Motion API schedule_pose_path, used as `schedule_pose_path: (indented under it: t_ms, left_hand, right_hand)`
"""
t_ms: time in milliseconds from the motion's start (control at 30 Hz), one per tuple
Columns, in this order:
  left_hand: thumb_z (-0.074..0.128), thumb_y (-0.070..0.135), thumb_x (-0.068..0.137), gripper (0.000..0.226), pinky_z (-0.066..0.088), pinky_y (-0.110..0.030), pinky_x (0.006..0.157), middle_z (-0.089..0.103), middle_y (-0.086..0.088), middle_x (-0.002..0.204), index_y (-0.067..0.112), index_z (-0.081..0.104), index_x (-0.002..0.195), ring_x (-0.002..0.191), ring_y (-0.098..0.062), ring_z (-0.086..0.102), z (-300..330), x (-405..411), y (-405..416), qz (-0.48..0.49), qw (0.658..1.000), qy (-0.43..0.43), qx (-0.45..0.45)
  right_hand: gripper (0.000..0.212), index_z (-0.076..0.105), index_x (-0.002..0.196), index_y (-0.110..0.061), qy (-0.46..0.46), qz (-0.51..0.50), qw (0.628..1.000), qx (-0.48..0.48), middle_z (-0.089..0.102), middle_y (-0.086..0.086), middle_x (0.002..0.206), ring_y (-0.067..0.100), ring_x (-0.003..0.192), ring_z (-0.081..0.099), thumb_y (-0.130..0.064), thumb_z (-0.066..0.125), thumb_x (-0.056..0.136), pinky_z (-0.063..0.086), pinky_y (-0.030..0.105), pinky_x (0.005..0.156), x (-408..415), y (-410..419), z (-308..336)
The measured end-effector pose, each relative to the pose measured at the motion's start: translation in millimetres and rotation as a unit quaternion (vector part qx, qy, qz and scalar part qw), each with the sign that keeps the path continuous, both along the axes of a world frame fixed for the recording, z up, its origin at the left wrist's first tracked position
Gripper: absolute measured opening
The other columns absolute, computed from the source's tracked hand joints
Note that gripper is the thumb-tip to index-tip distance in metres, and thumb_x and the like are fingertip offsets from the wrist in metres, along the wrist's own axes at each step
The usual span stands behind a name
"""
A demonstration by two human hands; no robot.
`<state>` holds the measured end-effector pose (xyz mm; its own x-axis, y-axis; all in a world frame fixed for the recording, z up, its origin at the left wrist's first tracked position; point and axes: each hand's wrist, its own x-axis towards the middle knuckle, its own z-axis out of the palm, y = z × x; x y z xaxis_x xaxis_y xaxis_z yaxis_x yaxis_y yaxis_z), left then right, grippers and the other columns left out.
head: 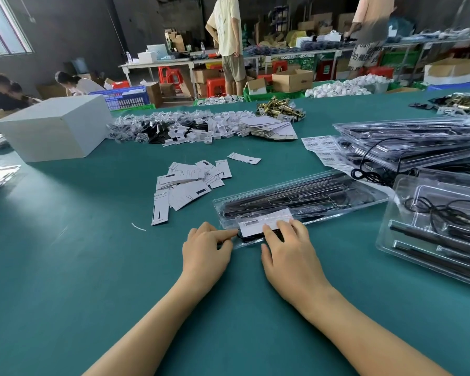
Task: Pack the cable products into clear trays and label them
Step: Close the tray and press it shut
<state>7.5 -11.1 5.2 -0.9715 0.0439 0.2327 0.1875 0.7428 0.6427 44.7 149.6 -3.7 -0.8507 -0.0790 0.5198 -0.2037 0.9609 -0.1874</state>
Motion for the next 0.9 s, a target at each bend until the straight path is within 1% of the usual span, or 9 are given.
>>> schedule_pose_path:
  t_ms: [100, 200, 400, 567, 633, 700, 800, 833, 900]
  left_hand:
    - [0.046, 0.017, 0.094, 0.038, 0.036, -0.031, 0.087, 0.045, 0.011, 0.084, 0.043, 0.066, 0.114, 0.089, -0.016, 0.037, -2, -2, 0, -0.006, 1.000, -0.004, -0.031]
    - [0.042, 0.020, 0.096, 0.040, 0.034, -0.030, 0.088, 0.042, 0.013, 0.085, 0.048, 0.062, 0.118, 0.090, -0.016, 0.034, -5, -6, -1, -0.012, 0.998, -0.018, -0.067]
    - [0.033, 0.033, 0.101, 0.038, 0.027, -0.028, 0.087, 0.033, 0.009, 0.092, 0.052, 0.046, 0.132, 0.093, -0.016, 0.026, -1, -12, -10, -0.073, 0.979, -0.046, -0.187]
    - [0.037, 0.039, 0.101, 0.036, 0.023, -0.029, 0.106, 0.037, 0.008, 0.113, 0.040, 0.045, 0.136, 0.112, -0.017, 0.029, 19, -13, -29, -0.188, 0.947, -0.147, -0.217]
    - [0.045, 0.032, 0.100, 0.032, 0.026, -0.025, 0.103, 0.044, 0.013, 0.119, 0.032, 0.053, 0.131, 0.118, -0.011, 0.036, 27, -11, -38, -0.204, 0.948, -0.224, -0.097]
    - [0.053, 0.018, 0.098, 0.019, 0.041, -0.026, 0.099, 0.062, 0.007, 0.116, 0.021, 0.067, 0.109, 0.111, -0.011, 0.054, 34, -8, -38, -0.155, 0.940, -0.276, 0.125]
    - [0.055, 0.003, 0.093, 0.009, 0.058, -0.025, 0.078, 0.068, -0.016, 0.094, -0.001, 0.063, 0.091, 0.086, -0.021, 0.066, 38, -8, -31, -0.026, 0.877, -0.279, 0.390]
    - [0.055, 0.003, 0.094, 0.006, 0.059, -0.025, 0.070, 0.067, -0.020, 0.090, -0.002, 0.059, 0.092, 0.081, -0.024, 0.067, 39, -8, -29, 0.005, 0.854, -0.276, 0.441]
    - [0.057, 0.006, 0.094, 0.007, 0.059, -0.023, 0.066, 0.068, -0.020, 0.088, 0.000, 0.054, 0.096, 0.078, -0.024, 0.070, 37, -8, -26, 0.025, 0.851, -0.263, 0.453]
  right_hand:
    - [0.013, 0.070, 0.087, -0.001, 0.025, -0.007, 0.999, -0.022, 0.056, 0.017, 0.090, 0.032, 0.076, 0.054, -0.007, 0.072, 0.077, 0.052, 0.035, 0.064, 1, 2, 1]
    - [0.011, 0.071, 0.082, -0.004, 0.047, -0.021, 0.999, -0.013, 0.056, 0.014, 0.086, 0.030, 0.072, 0.052, -0.008, 0.075, 0.073, 0.049, 0.033, 0.056, 1, 3, 4]
    - [0.013, 0.074, 0.084, -0.010, 0.019, -0.016, 1.000, 0.011, 0.063, 0.016, 0.114, 0.039, 0.100, 0.059, -0.012, 0.077, 0.071, 0.055, 0.043, 0.072, 0, 11, 8]
    - [0.014, 0.075, 0.086, -0.011, 0.006, 0.017, 1.000, -0.022, 0.067, 0.010, 0.111, 0.035, 0.102, 0.061, -0.008, 0.075, 0.072, 0.056, 0.043, 0.069, -2, 18, 7]
    - [0.012, 0.075, 0.084, -0.011, 0.018, 0.024, 0.999, -0.040, 0.067, 0.009, 0.110, 0.035, 0.100, 0.060, -0.006, 0.075, 0.073, 0.056, 0.042, 0.071, -3, 19, 6]
    - [0.012, 0.076, 0.083, -0.011, 0.033, 0.029, 0.998, -0.054, 0.069, 0.007, 0.108, 0.034, 0.098, 0.061, -0.004, 0.075, 0.073, 0.056, 0.037, 0.075, -4, 20, 3]
    - [0.015, 0.077, 0.083, -0.010, 0.043, 0.037, 0.995, -0.080, 0.070, 0.005, 0.106, 0.032, 0.096, 0.061, -0.001, 0.076, 0.071, 0.052, 0.032, 0.080, -6, 21, 1]
    - [0.016, 0.077, 0.082, -0.010, 0.047, 0.038, 0.995, -0.085, 0.071, 0.005, 0.105, 0.032, 0.095, 0.062, 0.000, 0.077, 0.070, 0.051, 0.031, 0.080, -6, 20, 1]
    - [0.016, 0.077, 0.076, -0.010, 0.057, 0.033, 0.993, -0.097, 0.073, 0.004, 0.100, 0.031, 0.089, 0.065, 0.003, 0.079, 0.065, 0.052, 0.030, 0.077, -6, 19, 2]
